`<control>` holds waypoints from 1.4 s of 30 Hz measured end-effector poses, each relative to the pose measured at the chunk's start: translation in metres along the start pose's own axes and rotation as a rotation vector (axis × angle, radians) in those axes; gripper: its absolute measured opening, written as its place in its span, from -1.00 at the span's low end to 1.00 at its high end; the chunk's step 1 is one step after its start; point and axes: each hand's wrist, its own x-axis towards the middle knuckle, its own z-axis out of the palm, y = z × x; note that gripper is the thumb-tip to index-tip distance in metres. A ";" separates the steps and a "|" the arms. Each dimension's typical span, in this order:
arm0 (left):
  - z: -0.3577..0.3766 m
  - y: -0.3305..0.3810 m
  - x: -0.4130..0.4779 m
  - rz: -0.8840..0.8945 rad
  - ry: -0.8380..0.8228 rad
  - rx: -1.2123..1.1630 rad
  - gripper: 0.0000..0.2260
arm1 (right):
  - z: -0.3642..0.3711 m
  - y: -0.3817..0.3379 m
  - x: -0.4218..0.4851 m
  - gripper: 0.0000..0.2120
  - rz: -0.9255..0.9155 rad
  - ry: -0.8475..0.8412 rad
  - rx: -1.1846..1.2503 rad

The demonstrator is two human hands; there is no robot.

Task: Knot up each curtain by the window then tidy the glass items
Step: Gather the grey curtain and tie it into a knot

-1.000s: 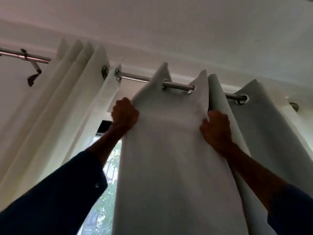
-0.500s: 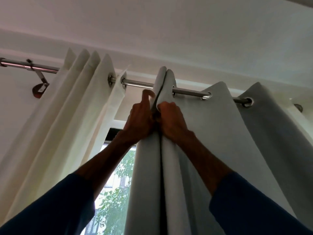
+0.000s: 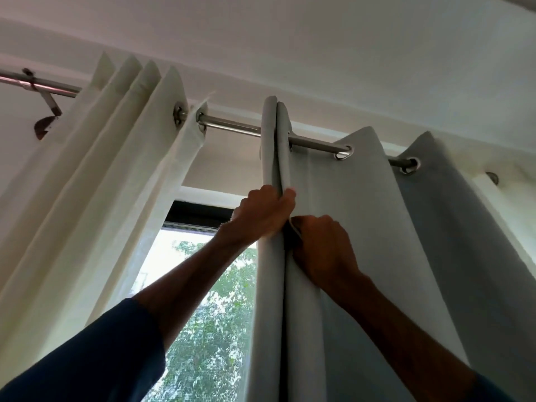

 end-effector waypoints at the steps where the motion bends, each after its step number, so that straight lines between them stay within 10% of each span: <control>1: 0.002 0.005 -0.001 -0.036 -0.007 -0.018 -0.39 | -0.001 0.000 -0.004 -0.85 -0.041 0.007 -0.014; 4: 0.005 0.010 -0.004 -0.056 0.007 0.085 -0.39 | -0.007 0.001 -0.012 -0.77 -0.196 0.057 0.072; 8: 0.006 0.006 -0.012 -0.060 -0.026 0.192 -0.57 | -0.033 0.027 -0.010 -0.62 -0.100 -0.317 0.317; 13: 0.009 0.005 -0.022 -0.049 -0.002 0.189 -0.80 | -0.054 0.093 -0.002 -0.86 0.138 0.247 -0.038; 20: 0.007 0.000 -0.031 0.080 0.081 0.196 -0.71 | -0.050 0.147 0.005 -0.17 0.639 0.067 -0.026; 29: 0.008 -0.015 -0.034 0.338 0.449 0.362 -0.91 | -0.027 0.134 0.000 -0.82 0.427 0.183 -0.031; 42: 0.000 -0.028 -0.026 0.316 0.457 0.228 -0.82 | -0.031 0.072 0.026 -0.86 0.257 0.205 -0.200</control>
